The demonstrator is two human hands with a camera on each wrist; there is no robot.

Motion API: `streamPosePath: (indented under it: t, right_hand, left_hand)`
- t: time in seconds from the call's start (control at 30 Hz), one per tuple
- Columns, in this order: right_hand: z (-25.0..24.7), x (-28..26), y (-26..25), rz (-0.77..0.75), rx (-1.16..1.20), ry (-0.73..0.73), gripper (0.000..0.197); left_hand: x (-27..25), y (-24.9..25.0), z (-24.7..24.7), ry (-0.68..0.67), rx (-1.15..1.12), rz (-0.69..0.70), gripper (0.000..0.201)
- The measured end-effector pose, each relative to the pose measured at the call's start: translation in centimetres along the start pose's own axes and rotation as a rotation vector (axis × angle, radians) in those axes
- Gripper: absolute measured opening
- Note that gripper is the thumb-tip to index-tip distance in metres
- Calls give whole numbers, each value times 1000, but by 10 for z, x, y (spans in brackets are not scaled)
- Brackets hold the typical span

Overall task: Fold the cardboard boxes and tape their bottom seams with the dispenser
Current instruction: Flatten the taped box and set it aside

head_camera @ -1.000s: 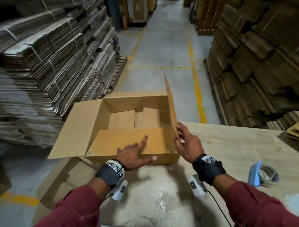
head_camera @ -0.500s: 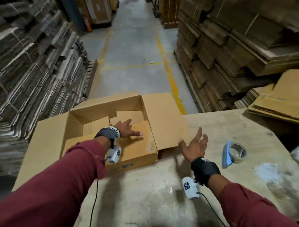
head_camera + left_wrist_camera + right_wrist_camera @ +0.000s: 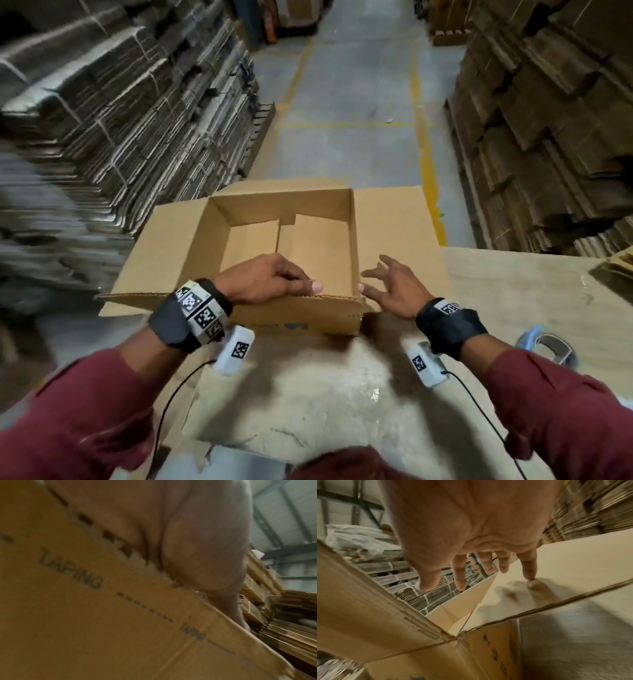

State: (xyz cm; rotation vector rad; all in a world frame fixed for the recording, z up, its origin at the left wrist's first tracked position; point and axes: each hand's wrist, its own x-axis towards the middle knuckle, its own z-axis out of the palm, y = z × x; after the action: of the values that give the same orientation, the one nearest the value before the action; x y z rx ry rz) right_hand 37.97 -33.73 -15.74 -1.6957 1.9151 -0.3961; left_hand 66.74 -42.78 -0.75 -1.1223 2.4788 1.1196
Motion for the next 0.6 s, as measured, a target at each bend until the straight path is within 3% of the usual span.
streamPosePath:
  t: [0.03,0.17,0.27,0.33,0.43,0.5,0.6]
  right_hand:
    - [0,0,-4,-34,-8,-38,63]
    - [7,-1,-19,-85,-99,-192,84]
    - [19,-1,-21,-74,-196,-311,107]
    - [24,-6,-21,-98,-276,-357,111]
    - [38,-15,-17,-124,-406,-332,94]
    - [50,-18,-11,-131,-455,-275,81]
    - [62,-17,-9,-133,-402,-210,62]
  left_hand:
    - [-8,-4,13,-41,-32,-32,51]
    - [-27,-18,77,-111,63,-168,90]
    - [-21,-39,121,-60,171,-173,91]
    - [-12,-54,141,20,151,-200,85]
    - [3,-65,161,210,203,-265,85]
    - [14,-69,167,357,291,-338,98]
    - [30,-77,158,375,451,-475,104]
